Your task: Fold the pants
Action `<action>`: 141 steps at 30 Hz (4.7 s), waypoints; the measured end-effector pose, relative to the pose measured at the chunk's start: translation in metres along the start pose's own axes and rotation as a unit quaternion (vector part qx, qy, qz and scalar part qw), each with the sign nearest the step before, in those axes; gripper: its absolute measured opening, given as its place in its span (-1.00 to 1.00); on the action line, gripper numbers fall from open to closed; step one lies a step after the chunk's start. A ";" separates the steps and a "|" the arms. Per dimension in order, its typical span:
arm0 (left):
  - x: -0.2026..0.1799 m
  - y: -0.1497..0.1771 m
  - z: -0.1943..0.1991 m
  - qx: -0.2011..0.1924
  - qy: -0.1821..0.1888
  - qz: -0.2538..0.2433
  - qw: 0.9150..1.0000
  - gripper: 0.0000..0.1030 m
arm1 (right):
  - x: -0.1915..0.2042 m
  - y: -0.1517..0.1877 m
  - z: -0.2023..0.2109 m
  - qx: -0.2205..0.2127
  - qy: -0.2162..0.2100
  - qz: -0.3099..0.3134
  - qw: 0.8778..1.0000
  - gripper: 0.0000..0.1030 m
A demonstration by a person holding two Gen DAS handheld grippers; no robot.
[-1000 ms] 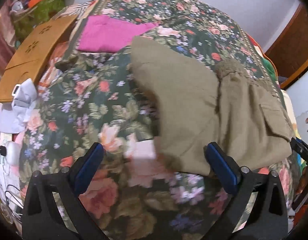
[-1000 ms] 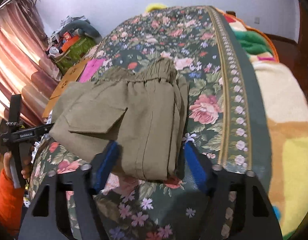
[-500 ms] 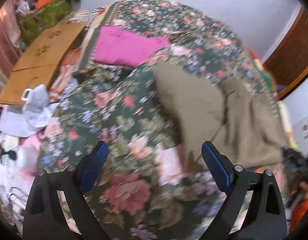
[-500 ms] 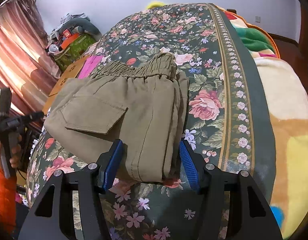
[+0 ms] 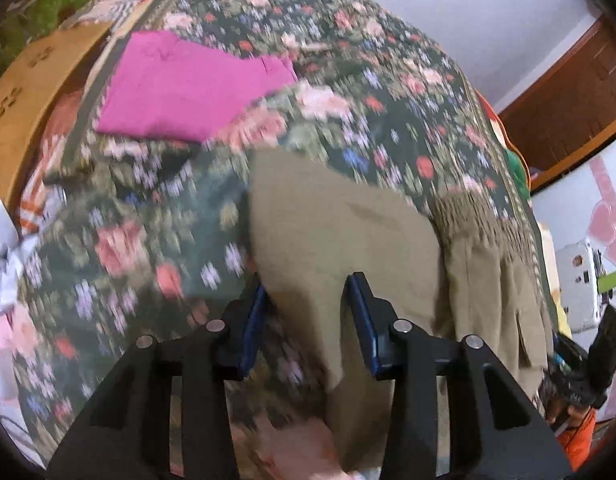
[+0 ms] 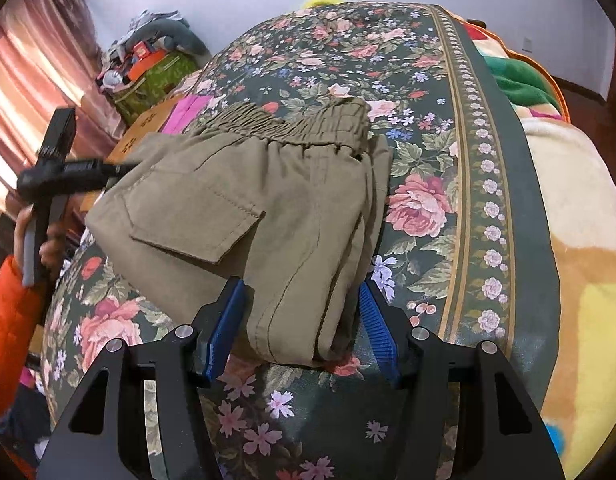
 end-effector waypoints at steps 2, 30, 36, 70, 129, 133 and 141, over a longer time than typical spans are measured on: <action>0.012 -0.015 -0.003 -0.010 -0.025 -0.002 1.000 -0.19 | -0.002 0.000 0.000 0.002 -0.006 -0.001 1.000 0.06; -0.003 0.015 0.015 0.014 -0.050 -0.029 0.998 0.54 | -0.037 -0.048 -0.042 0.044 -0.005 -0.048 0.998 0.36; -0.018 0.014 -0.008 0.026 -0.033 -0.048 0.998 0.28 | -0.036 -0.053 -0.061 0.075 -0.046 -0.039 0.995 0.35; -0.041 -0.061 0.070 -0.112 -0.090 -0.106 0.984 -0.94 | 0.036 -0.183 -0.031 -0.052 -0.026 0.098 0.993 -0.76; 0.035 -0.121 0.115 -0.183 -0.191 -0.072 0.962 -0.33 | 0.161 -0.246 -0.035 -0.185 -0.045 0.182 0.965 -0.09; -0.012 -0.102 0.179 -0.247 -0.151 -0.083 0.954 -0.33 | 0.181 -0.233 0.025 -0.247 -0.056 0.190 0.949 -0.08; -0.084 -0.038 0.290 -0.361 -0.136 -0.122 0.914 -0.33 | 0.218 -0.185 0.122 -0.343 -0.070 0.209 0.913 -0.08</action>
Point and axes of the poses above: each gripper's, at about its wrist camera, not at the fingertips, and z roughly against the way its jaws point, x to its left, y to its underside, the point moved 5 cm from there along -z, roughly the way its jaws point, and after that the axes turned 4 degrees about -x, right-handed, at the moved point
